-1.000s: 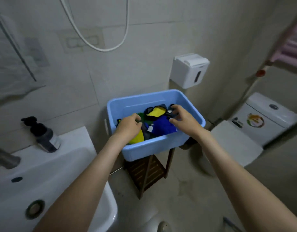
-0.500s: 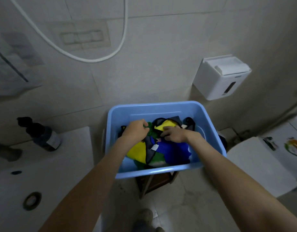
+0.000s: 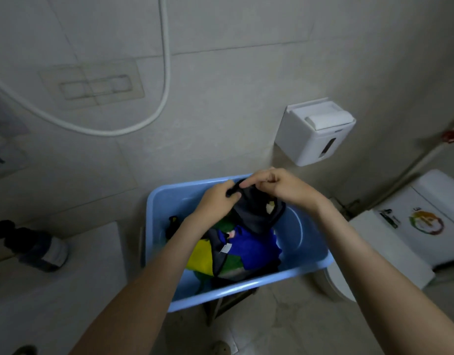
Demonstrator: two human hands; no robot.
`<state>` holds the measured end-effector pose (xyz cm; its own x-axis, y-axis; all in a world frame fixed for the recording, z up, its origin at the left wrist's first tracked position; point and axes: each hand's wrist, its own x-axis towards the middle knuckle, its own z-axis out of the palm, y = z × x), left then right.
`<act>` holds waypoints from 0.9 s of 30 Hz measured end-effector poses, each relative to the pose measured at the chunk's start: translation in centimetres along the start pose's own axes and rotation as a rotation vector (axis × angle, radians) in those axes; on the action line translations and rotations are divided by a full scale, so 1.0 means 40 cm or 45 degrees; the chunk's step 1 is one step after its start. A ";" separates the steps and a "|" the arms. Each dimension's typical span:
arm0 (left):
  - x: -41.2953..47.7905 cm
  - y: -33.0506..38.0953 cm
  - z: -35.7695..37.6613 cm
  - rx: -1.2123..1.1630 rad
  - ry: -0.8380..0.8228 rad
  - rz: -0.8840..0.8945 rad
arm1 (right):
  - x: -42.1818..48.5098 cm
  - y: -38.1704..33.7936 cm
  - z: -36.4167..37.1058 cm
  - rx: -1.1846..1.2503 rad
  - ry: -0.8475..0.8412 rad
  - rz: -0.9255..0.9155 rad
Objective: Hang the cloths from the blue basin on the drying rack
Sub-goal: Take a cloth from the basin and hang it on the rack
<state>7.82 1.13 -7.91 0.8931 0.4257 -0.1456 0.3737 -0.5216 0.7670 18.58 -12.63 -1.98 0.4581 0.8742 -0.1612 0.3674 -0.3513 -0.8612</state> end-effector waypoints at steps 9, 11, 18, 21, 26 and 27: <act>-0.045 0.135 -0.044 -0.210 0.124 0.177 | -0.067 0.032 -0.008 -0.065 0.239 0.051; -0.063 0.149 -0.053 -0.168 0.165 0.220 | -0.082 0.035 0.001 -0.080 0.285 0.104; -0.116 0.149 -0.071 -0.043 0.462 0.263 | -0.140 -0.010 0.006 -0.115 0.412 -0.019; -0.156 0.174 -0.076 -0.237 0.413 0.254 | -0.158 -0.014 0.008 -0.289 0.274 -0.014; -0.211 0.212 -0.085 -0.557 0.439 0.269 | -0.179 0.015 0.059 -0.180 0.035 0.246; -0.220 0.216 -0.090 -0.605 0.445 0.267 | -0.181 0.021 0.070 -0.130 0.094 0.245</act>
<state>2.27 -4.46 2.23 0.7706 0.6086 0.1891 -0.0245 -0.2682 0.9630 13.30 -18.31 -2.90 0.5841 0.7624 -0.2787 0.3460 -0.5444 -0.7641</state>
